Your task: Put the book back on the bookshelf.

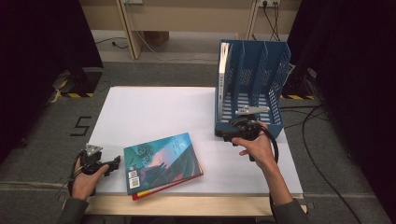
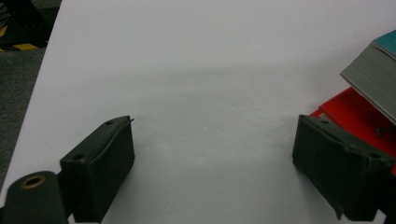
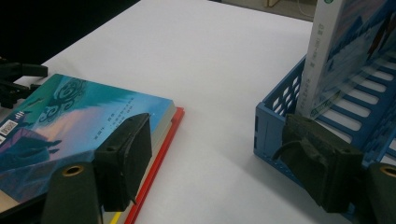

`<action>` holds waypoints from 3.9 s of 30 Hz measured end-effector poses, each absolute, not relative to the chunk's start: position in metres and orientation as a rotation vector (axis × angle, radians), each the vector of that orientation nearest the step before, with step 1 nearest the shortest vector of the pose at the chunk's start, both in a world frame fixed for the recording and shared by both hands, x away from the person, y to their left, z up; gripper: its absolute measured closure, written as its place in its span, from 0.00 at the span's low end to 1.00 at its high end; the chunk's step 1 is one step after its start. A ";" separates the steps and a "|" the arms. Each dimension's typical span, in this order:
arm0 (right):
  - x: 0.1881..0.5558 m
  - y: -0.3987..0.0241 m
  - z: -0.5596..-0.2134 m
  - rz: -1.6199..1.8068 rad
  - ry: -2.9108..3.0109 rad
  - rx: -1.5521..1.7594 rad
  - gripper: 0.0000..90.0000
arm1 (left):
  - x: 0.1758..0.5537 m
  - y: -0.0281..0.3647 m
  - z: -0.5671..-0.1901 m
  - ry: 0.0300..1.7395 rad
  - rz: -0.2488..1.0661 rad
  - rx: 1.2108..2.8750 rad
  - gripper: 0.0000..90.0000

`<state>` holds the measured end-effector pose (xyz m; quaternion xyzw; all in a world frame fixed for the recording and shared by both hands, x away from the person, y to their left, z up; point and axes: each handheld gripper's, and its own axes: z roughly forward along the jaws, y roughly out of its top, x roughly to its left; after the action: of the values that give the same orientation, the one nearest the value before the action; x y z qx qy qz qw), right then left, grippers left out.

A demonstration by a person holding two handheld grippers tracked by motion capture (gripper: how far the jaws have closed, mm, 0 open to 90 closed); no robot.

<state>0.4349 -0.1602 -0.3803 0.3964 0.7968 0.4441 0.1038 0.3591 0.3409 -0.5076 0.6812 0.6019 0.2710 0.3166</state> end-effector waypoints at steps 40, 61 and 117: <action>0.421 -0.141 -0.439 1.343 2.504 1.196 0.19 | 0.358 0.340 -0.504 1.560 0.747 1.796 0.17; 0.418 -0.139 -0.448 1.304 2.552 1.199 0.21 | 0.341 0.316 -0.480 1.442 0.701 1.860 0.33; 0.422 -0.113 -0.474 1.351 2.693 1.237 0.21 | 0.331 0.285 -0.470 1.278 0.616 1.969 0.18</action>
<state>0.4225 -0.1130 -0.4740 0.3792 0.8255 0.4141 -0.0577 0.3310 0.2849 -0.4702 0.7600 0.4934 0.2376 0.3500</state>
